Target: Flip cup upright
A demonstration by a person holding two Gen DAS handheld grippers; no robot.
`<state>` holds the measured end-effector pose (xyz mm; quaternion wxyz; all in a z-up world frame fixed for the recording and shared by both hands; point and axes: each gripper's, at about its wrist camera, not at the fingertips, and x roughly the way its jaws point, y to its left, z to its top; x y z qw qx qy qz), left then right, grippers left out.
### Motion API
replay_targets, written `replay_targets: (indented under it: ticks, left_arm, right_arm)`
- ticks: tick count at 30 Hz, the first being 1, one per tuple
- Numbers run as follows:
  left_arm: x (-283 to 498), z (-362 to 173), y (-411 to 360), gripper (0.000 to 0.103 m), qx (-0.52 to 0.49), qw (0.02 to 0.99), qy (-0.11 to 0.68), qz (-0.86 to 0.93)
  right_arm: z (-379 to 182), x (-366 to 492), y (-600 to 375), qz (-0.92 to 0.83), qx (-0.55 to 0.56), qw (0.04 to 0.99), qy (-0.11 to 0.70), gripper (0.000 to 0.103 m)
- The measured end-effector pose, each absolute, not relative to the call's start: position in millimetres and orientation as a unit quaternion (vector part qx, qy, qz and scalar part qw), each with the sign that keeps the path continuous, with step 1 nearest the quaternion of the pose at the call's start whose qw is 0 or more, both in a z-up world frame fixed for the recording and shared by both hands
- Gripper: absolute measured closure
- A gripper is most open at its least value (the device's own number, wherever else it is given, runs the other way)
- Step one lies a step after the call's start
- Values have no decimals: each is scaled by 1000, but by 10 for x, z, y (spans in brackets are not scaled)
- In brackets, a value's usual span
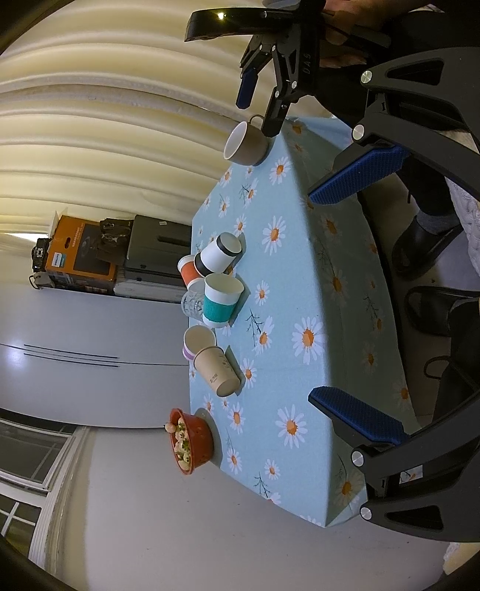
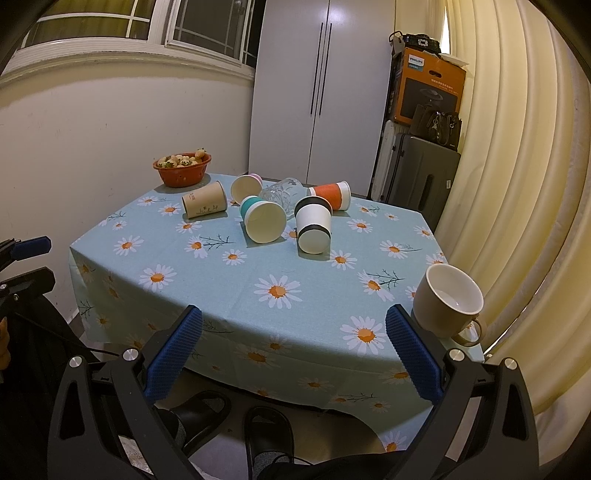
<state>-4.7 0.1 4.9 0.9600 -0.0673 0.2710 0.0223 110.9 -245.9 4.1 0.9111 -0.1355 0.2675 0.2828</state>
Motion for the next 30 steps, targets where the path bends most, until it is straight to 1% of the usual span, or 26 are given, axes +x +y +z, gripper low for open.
replay_targets:
  ticks: [19,24,28,30]
  left_arm:
    - [-60,82,-9,6,-72,961,266,36]
    - [-28,93,23,6,-90,959,268,31]
    - [107,92,44,6,-93,956,278,21]
    - [291,72,89,6,-97,949,299,11]
  right_arm:
    - [39,1000,-2380,282,-161,910,257,5]
    - [47,1049,-2362,292,-158,902,275,5]
    - [36,1257,-2299,317,-130,884,318,5]
    - [15,1369,-2211,320,-128,875,339,5]
